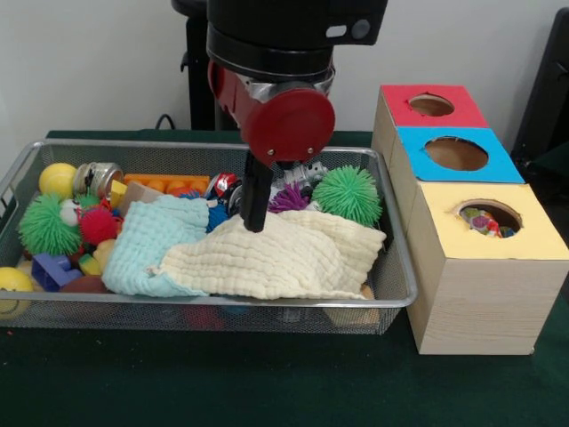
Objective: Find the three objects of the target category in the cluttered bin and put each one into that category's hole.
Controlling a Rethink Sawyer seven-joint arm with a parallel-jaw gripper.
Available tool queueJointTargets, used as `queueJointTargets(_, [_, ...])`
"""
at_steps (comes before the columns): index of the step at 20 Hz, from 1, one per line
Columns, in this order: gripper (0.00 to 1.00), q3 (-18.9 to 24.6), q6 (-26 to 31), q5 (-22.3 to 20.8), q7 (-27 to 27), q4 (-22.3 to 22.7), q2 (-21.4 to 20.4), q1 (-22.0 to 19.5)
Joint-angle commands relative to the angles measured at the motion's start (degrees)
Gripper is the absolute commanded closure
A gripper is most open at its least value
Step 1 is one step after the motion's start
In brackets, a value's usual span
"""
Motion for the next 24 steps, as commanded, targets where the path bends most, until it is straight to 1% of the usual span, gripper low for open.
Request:
queueJointTargets(1, [1.0,7.1,4.5,-3.2,-32.1,3.1,-3.5,-2.9])
queueJointTargets(2, [1.0,7.3,5.5,-2.7,-31.6,2.9,-3.7,-3.1])
queueJointTargets(3, [1.0,7.7,8.2,-2.7,-32.4,0.4,-3.0,-3.4])
queueJointTargets(5, [1.0,8.4,11.4,-2.5,-33.5,-2.3,-2.7,-4.3])
queueJointTargets(7, [1.0,8.9,12.2,-1.7,-34.3,-2.1,-3.4,-5.5])
queueJointTargets(10, [1.0,8.9,13.1,-0.4,-35.9,0.3,-5.6,-7.3])
queueJointTargets(11, [1.0,8.7,14.3,-0.4,-36.1,0.0,-5.7,-7.7])
queueJointTargets(13, [1.0,8.0,13.6,-0.4,-36.7,1.8,-6.6,-8.7])
queueJointTargets(14, [1.0,7.9,13.0,-0.7,-37.8,2.2,-6.7,-9.2])
queueJointTargets(15, [1.0,7.6,12.1,-0.5,-37.9,4.3,-7.4,-9.7])
queueJointTargets(19, [1.0,6.7,9.0,-0.6,-39.4,9.9,-8.9,-11.1])
queueJointTargets(22, [1.0,6.6,5.2,-1.0,-38.8,14.4,-9.3,-11.4])
queueJointTargets(24, [1.0,7.0,3.9,-0.8,-37.9,16.8,-9.3,-11.7])
